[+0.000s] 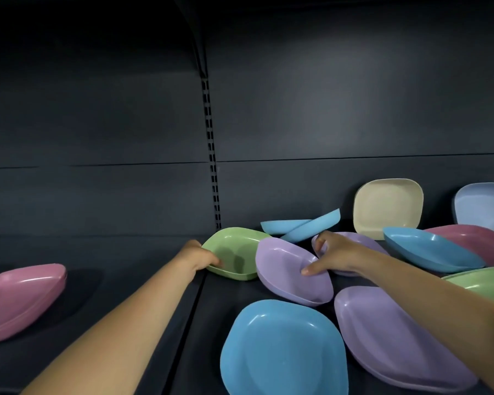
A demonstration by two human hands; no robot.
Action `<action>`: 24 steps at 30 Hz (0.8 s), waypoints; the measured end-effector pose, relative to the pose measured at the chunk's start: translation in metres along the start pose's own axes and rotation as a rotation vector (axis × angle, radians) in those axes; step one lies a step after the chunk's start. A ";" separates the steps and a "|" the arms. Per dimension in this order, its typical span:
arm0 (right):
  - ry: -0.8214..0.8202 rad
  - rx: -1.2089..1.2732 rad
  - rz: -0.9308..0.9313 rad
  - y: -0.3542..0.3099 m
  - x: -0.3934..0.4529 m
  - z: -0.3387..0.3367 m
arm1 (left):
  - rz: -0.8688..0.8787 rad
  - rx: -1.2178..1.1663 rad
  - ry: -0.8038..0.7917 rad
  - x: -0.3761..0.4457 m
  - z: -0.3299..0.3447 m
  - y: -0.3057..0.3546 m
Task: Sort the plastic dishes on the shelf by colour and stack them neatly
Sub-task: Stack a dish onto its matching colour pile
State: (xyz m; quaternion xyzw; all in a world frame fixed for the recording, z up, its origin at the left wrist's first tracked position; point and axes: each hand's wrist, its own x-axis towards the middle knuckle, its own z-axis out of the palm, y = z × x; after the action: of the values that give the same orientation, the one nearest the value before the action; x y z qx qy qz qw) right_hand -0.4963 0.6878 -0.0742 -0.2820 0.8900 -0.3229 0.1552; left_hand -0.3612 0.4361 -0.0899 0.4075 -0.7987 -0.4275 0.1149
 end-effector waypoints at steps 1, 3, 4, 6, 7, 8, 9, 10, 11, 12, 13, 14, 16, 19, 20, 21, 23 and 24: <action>-0.015 0.011 -0.006 0.002 0.003 0.001 | 0.003 -0.010 0.004 0.000 0.000 -0.001; -0.028 0.041 -0.025 0.003 0.007 0.003 | 0.007 -0.027 0.006 -0.001 0.001 -0.003; -0.023 0.067 -0.032 0.001 0.005 0.003 | 0.009 -0.039 0.004 0.000 0.002 -0.004; -0.013 0.106 -0.032 -0.002 0.002 0.002 | 0.011 -0.050 0.004 0.002 0.003 -0.006; -0.018 0.119 -0.023 -0.004 0.000 0.001 | 0.009 -0.050 0.002 0.003 0.003 -0.007; -0.035 0.146 -0.019 -0.007 -0.002 0.000 | 0.008 -0.055 0.002 0.003 0.003 -0.008; -0.071 0.181 -0.015 -0.009 -0.002 -0.001 | 0.008 -0.061 0.000 0.004 0.003 -0.008; -0.110 0.211 -0.009 -0.011 -0.002 -0.002 | 0.009 -0.067 -0.001 0.005 0.003 -0.008; -0.144 0.232 0.001 -0.012 -0.001 -0.001 | 0.012 -0.072 -0.002 0.006 0.003 -0.008; -0.167 0.235 0.010 -0.013 0.000 0.000 | 0.014 -0.078 0.001 0.006 0.003 -0.008; -0.176 0.226 0.016 -0.013 0.002 0.001 | 0.013 -0.080 0.005 0.006 0.003 -0.008; -0.177 0.211 0.019 -0.013 0.003 0.002 | 0.011 -0.082 0.008 0.005 0.003 -0.008; -0.169 0.209 0.026 -0.012 0.006 0.003 | 0.009 -0.094 0.009 0.005 0.004 -0.008; -0.158 0.265 0.037 -0.013 0.007 0.003 | 0.005 -0.115 0.007 0.005 0.004 -0.008; -0.150 0.302 0.041 -0.013 0.007 0.002 | 0.001 -0.130 0.008 0.005 0.003 -0.008; -0.141 0.353 0.051 -0.013 0.007 0.001 | -0.001 -0.148 0.007 0.005 0.002 -0.008; -0.120 0.470 0.075 -0.013 0.005 -0.002 | -0.013 -0.208 0.004 0.005 -0.003 -0.009; -0.106 0.514 0.083 -0.013 0.003 -0.005 | -0.022 -0.253 0.002 0.006 -0.006 -0.009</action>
State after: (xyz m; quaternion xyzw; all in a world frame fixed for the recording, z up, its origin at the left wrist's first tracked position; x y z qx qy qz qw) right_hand -0.4959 0.6796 -0.0623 -0.2132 0.7803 -0.5164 0.2811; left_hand -0.3561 0.4253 -0.0942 0.3990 -0.7338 -0.5256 0.1615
